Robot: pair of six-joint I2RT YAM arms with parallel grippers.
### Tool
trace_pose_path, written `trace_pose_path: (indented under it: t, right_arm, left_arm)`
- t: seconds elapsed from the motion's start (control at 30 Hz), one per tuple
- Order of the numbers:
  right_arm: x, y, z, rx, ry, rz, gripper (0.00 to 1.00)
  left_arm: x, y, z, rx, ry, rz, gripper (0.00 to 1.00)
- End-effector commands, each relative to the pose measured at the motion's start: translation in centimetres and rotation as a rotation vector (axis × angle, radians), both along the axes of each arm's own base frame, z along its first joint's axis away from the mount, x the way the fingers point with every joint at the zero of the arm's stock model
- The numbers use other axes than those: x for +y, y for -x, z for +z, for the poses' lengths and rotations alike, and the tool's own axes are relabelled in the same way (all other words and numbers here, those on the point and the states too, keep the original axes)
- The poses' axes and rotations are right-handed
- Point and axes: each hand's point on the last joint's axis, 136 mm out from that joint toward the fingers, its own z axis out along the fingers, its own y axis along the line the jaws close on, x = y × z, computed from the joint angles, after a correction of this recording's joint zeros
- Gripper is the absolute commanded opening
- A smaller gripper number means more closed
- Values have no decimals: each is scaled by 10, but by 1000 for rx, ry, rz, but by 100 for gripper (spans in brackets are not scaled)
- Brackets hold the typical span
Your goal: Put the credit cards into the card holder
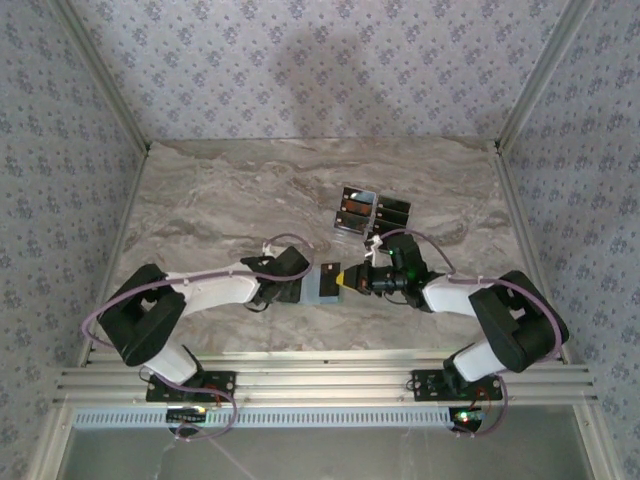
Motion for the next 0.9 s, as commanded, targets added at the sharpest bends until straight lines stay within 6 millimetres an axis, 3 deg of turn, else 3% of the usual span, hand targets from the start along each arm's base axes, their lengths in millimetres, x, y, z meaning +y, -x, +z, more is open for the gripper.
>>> trace_pose_path:
  t: [0.0,0.6,0.87]
  right_arm:
    - [5,0,4,-20,-19,45,0]
    - [21,-12,-12,1,-40,55,0]
    - [27,-13,-20,4,-38,69,0]
  left_arm:
    - [20,10,-11,43,-111,33,100]
    - [18,26,-17,67,-111,52,100]
    - [27,27,-15,57,-143,82,100]
